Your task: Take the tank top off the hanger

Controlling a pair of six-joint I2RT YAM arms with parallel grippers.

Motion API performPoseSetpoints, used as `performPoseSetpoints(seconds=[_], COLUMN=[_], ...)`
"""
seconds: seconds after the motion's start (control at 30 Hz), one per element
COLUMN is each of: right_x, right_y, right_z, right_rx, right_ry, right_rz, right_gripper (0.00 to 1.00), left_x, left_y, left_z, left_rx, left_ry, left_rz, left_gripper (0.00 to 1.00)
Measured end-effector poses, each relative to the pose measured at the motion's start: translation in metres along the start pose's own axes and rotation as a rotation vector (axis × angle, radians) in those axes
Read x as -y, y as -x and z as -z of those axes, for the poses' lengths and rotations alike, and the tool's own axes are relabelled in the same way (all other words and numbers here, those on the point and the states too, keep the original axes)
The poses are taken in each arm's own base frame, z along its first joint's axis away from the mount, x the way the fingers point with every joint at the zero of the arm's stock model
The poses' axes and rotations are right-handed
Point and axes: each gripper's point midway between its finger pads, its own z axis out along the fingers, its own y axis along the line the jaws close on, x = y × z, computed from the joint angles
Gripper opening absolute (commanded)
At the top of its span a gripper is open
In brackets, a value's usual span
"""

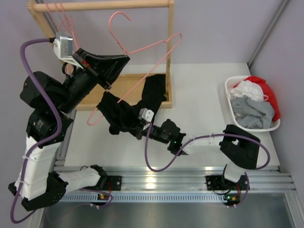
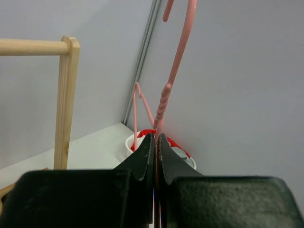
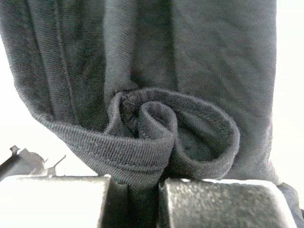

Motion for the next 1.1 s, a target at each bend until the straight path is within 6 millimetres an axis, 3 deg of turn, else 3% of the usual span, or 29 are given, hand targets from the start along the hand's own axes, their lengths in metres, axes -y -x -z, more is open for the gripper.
performPoseSetpoints(seconds=[0.2,0.47,0.57,0.73,0.8,0.83,1.0,1.1], right_x=[-0.026,-0.068,-0.066,-0.039,-0.026,-0.019,0.018,0.045], right_y=[-0.006,-0.027,-0.037,-0.036,-0.013,0.008,0.131,0.200], right_z=[0.009,0.013,0.023,0.080,0.100,0.107,0.139,0.155], right_rx=[-0.098,-0.276,-0.326,-0.379,-0.356,-0.319,-0.062,0.062], right_ry=[0.086,0.264,0.239,0.072,-0.009,-0.051,-0.268,-0.421], right_rz=[-0.014,-0.011,-0.013,-0.018,-0.011,-0.005,0.040,0.096], right_gripper=[0.00,0.00,0.00,0.00,0.00,0.00,0.00,0.00], left_x=[-0.012,-0.046,-0.050,-0.049,-0.050,-0.052,-0.068,-0.083], left_y=[-0.011,-0.042,-0.040,-0.006,0.006,0.011,0.011,-0.003], left_z=[-0.011,-0.032,-0.035,-0.024,-0.010,-0.001,0.037,0.042], left_rx=[0.085,0.200,0.213,0.274,0.299,0.310,0.342,0.316], left_ry=[0.001,0.046,0.064,0.117,0.152,0.175,0.288,0.351], left_rz=[0.013,0.001,-0.012,-0.070,-0.092,-0.100,-0.131,-0.138], left_gripper=[0.00,0.00,0.00,0.00,0.00,0.00,0.00,0.00])
